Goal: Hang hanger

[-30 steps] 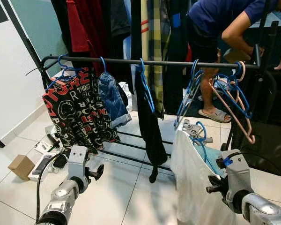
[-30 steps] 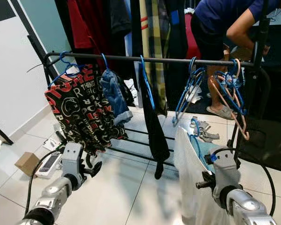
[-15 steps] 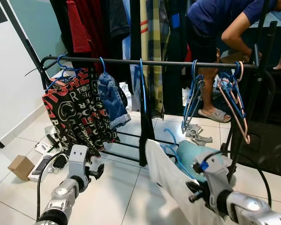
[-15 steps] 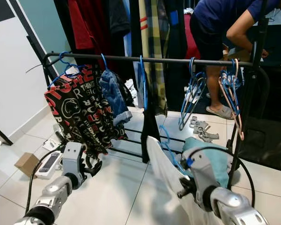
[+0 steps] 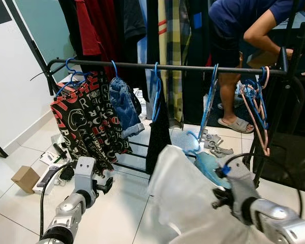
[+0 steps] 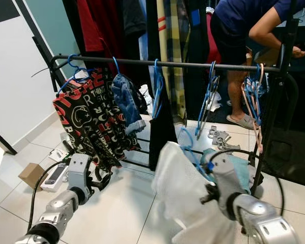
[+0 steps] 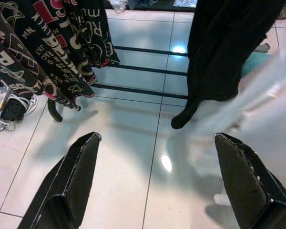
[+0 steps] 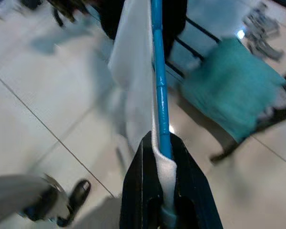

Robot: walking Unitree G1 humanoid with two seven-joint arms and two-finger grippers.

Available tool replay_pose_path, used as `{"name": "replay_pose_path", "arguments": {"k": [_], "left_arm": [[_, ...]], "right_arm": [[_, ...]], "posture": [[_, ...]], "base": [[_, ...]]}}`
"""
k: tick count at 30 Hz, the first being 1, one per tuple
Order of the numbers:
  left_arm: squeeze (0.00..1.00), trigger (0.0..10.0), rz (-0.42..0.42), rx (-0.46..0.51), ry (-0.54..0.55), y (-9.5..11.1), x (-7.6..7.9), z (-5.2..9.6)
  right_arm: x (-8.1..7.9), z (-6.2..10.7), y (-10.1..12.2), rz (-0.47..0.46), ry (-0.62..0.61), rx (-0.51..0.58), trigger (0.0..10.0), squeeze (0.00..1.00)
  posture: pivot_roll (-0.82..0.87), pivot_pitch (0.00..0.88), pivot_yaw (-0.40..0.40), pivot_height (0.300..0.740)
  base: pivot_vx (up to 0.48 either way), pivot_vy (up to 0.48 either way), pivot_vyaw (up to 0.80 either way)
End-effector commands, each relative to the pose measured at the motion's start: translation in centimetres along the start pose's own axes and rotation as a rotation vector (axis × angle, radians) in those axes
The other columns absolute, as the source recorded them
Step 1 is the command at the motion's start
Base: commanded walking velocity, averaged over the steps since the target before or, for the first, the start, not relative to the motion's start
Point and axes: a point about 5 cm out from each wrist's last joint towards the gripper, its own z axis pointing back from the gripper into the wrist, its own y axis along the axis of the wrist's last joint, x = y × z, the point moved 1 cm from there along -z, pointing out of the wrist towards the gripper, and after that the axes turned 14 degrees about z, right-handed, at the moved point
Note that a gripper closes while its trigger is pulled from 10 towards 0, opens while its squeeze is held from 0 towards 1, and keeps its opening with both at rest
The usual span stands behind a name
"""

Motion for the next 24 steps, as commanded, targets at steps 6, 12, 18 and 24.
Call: {"name": "replay_pose_path", "arguments": {"k": [6,12,18,24], "left_arm": [[0.0,10.0,-0.02,-0.011,0.019,0.1,-0.9,0.2],[0.0,10.0,-0.017,-0.01,0.018,0.0,-0.8,0.2],[0.0,10.0,-0.014,-0.009,0.02,0.0,-0.9,0.3],[0.0,10.0,-0.011,-0.004,0.018,0.0,-0.9,0.3]], "right_arm": [[1.7,1.0,0.4,0.019,-0.089,0.001,10.0,0.0],[3.0,0.9,1.6,-0.041,-0.182,0.064,10.0,0.0],[3.9,0.7,2.6,-0.114,-0.255,0.122,10.0,0.0],[4.7,0.4,3.5,-0.143,-0.316,0.174,10.0,0.0]], "posture": [[-0.13,0.0,0.151,0.74],[-0.13,0.0,0.149,0.74],[-0.13,0.0,0.148,0.74],[-0.13,0.0,0.145,0.74]], "base": [[0.0,0.0,0.0],[0.0,0.0,0.0],[0.0,0.0,0.0],[0.0,0.0,0.0]]}}
